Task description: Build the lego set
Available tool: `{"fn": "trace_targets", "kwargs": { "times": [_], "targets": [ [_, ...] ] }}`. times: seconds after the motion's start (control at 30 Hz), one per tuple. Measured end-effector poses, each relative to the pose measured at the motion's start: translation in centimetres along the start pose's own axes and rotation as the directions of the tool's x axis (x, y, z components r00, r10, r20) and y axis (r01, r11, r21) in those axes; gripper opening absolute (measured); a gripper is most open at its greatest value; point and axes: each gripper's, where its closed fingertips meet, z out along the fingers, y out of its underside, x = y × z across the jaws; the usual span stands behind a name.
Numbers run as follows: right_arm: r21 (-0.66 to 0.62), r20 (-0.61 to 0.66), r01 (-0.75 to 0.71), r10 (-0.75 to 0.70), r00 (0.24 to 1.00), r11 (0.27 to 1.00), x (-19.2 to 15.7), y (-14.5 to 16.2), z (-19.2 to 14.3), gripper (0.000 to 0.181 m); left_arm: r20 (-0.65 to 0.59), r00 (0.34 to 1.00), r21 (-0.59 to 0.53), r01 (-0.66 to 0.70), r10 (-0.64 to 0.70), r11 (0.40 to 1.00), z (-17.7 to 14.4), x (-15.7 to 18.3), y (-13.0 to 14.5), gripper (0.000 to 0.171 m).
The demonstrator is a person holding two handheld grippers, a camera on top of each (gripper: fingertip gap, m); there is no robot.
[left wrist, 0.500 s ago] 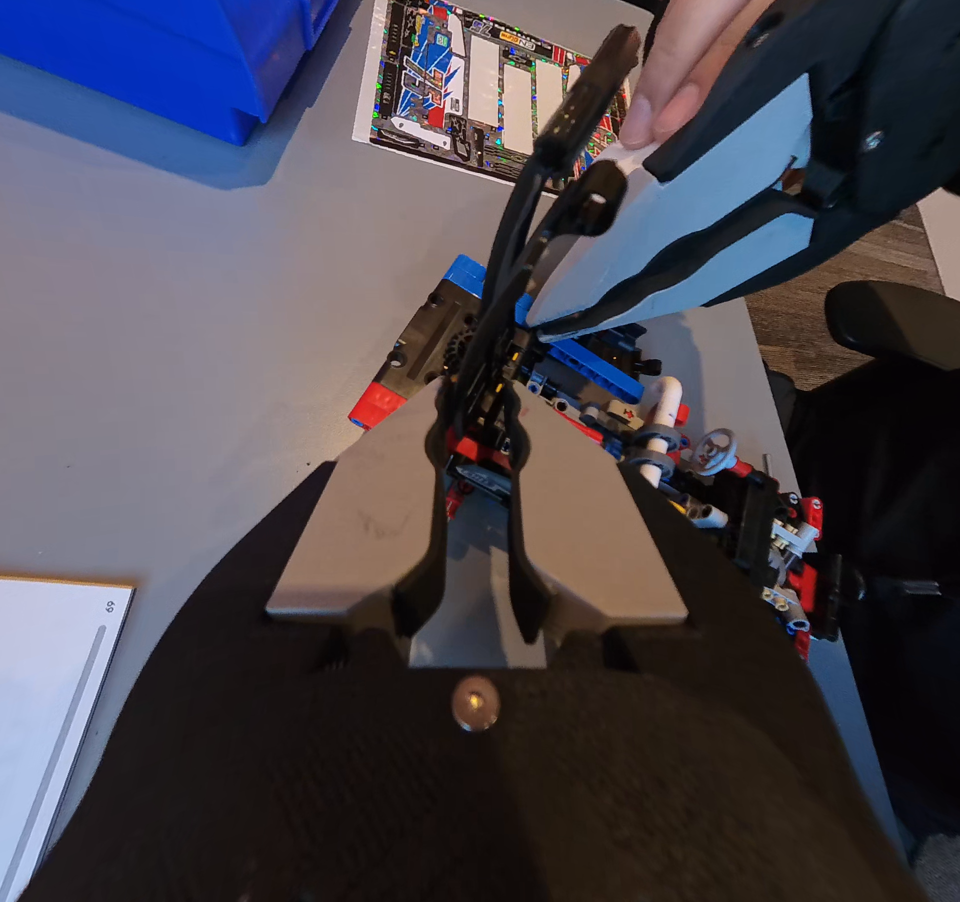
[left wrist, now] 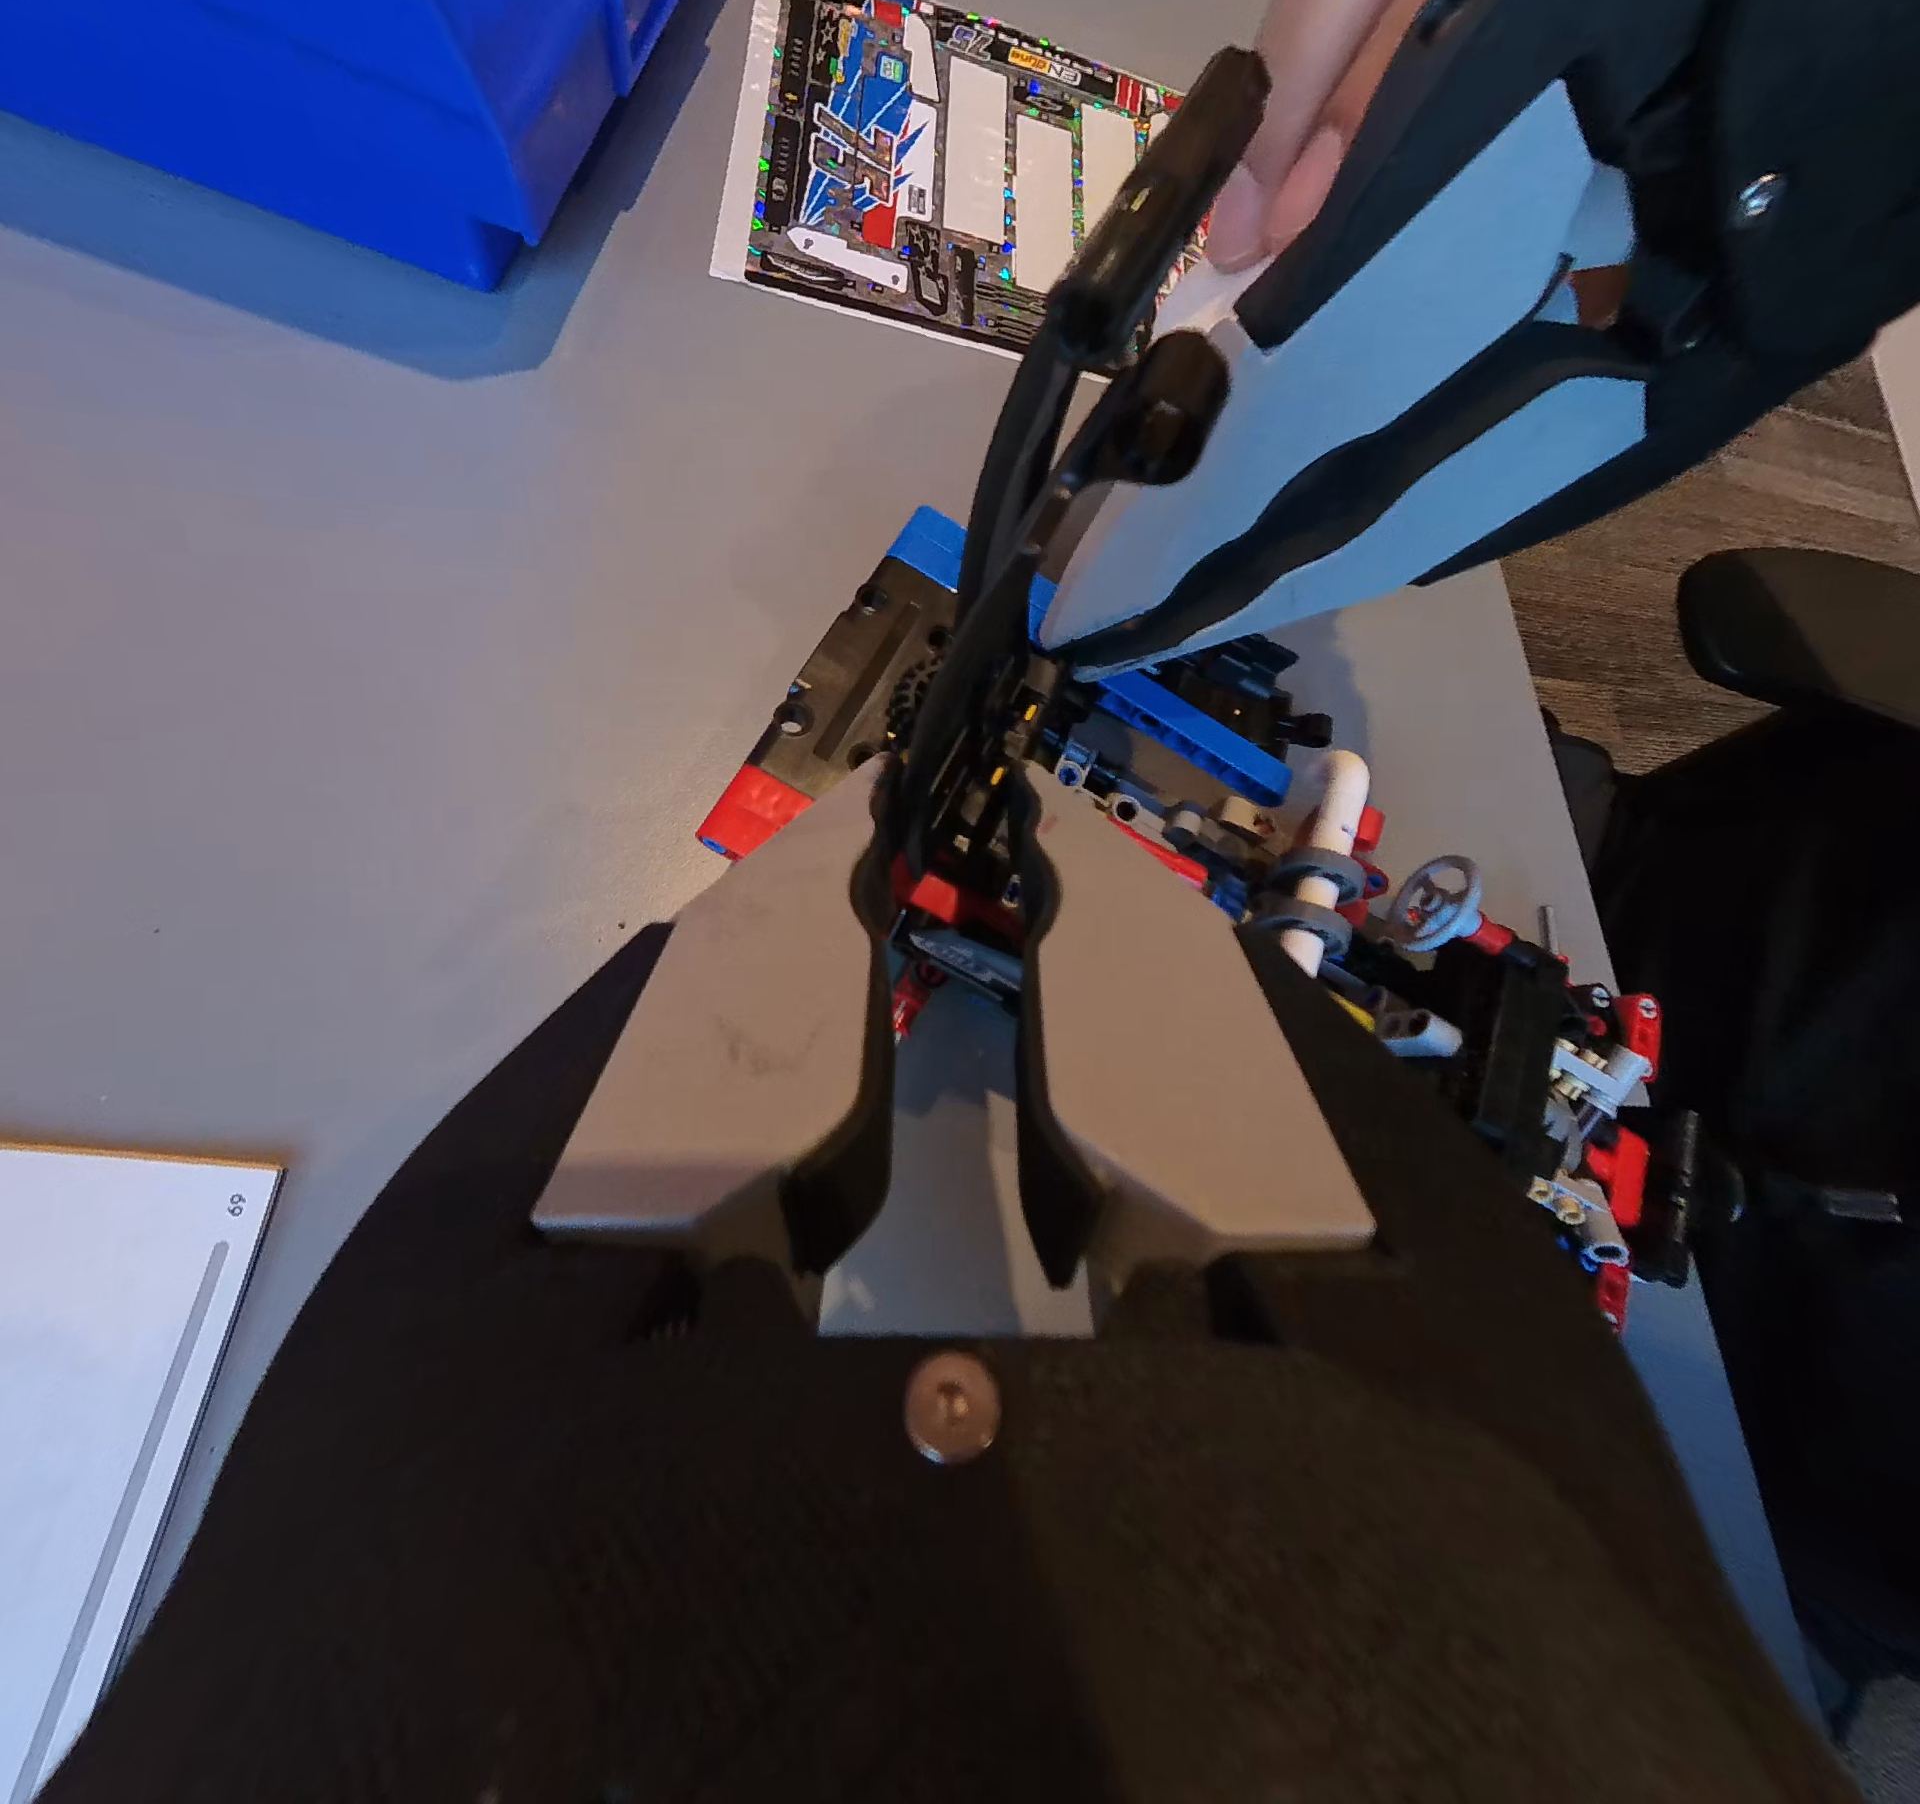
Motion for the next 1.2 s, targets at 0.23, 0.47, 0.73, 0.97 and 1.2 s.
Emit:
{"fn": "trace_targets", "kwargs": {
  "times": [0.23, 0.47, 0.73, 0.97, 1.2],
  "targets": [
    [-0.024, -0.071, 0.075, -0.077, 0.995, 0.997, 0.05, 0.00, 0.05, 0.000, -0.009, 1.000, 0.007, 0.003, -0.003, 1.000, 0.04, 0.10, -0.01, 0.015],
    [-0.025, -0.080, 0.087, -0.089, 0.993, 0.996, 0.11, 0.03, 0.10, 0.000, -0.015, 1.000, 0.027, 0.021, -0.021, 0.999, 0.05, 0.00, -0.20, 0.008],
    [-0.033, -0.076, 0.118, -0.120, 0.990, 0.992, 0.14, -0.01, 0.17, 0.000, -0.011, 1.000, 0.015, 0.008, -0.008, 1.000, -0.03, 0.00, -0.14, 0.008],
    [-0.046, -0.067, 0.137, -0.140, 0.988, 0.989, 0.15, 0.05, 0.19, 0.000, -0.008, 1.000, 0.012, 0.008, -0.007, 1.000, -0.03, 0.01, -0.13, 0.008],
    [-0.049, -0.043, 0.134, -0.137, 0.990, 0.990, 0.14, 0.05, 0.22, 0.000, -0.005, 1.000, 0.007, 0.006, -0.006, 1.000, -0.07, 0.00, -0.10, 0.008]
  ]
}}
